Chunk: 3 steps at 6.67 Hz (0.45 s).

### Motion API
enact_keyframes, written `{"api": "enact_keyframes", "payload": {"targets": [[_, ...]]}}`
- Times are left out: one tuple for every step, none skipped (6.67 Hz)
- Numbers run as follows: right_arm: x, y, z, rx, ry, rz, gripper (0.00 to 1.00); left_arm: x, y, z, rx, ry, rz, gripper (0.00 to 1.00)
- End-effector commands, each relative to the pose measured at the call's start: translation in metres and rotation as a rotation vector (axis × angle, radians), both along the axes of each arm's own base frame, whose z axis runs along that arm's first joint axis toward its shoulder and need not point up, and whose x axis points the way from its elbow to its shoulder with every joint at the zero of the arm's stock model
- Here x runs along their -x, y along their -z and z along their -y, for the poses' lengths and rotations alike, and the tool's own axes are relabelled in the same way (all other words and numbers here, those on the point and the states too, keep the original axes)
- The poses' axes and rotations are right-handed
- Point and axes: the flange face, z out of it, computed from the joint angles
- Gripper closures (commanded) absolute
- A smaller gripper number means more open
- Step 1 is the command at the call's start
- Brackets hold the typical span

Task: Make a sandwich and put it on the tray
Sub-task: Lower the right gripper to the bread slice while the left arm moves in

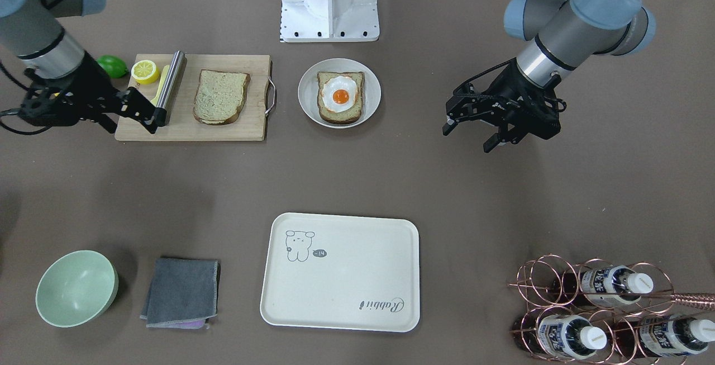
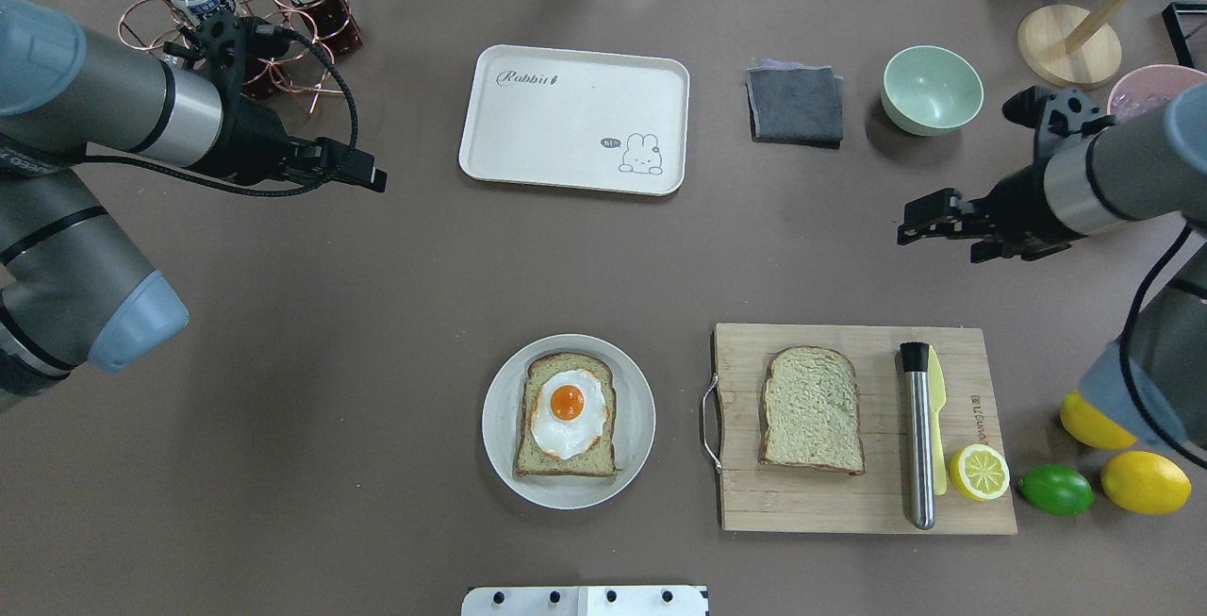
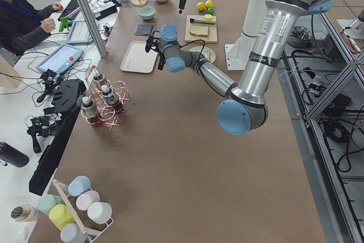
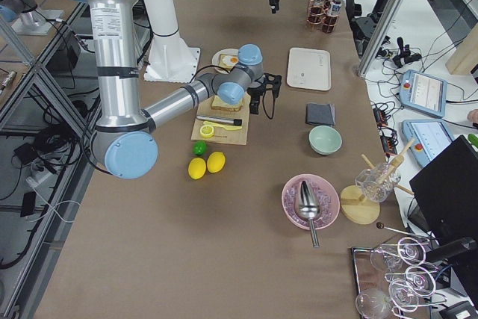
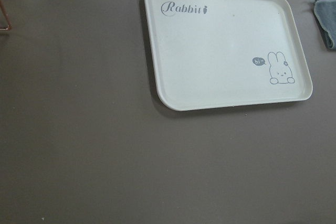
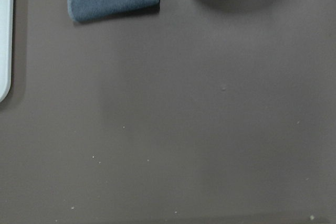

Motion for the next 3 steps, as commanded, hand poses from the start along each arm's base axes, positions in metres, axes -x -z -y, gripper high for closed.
{"api": "enact_keyframes", "payload": {"targets": [[0.06, 0.017, -0.06, 0.035, -0.073, -0.001, 0.02, 0.001, 0.001, 0.0, -0.009, 0.021, 0.006, 0.02], [0.078, 0.022, -0.085, 0.041, -0.087, 0.003, 0.02, 0.001, -0.001, -0.001, -0.007, 0.021, 0.008, 0.02], [0.076, 0.022, -0.112, 0.045, -0.08, 0.003, 0.02, 0.002, -0.003, -0.001, -0.006, 0.02, 0.01, 0.02]]}}
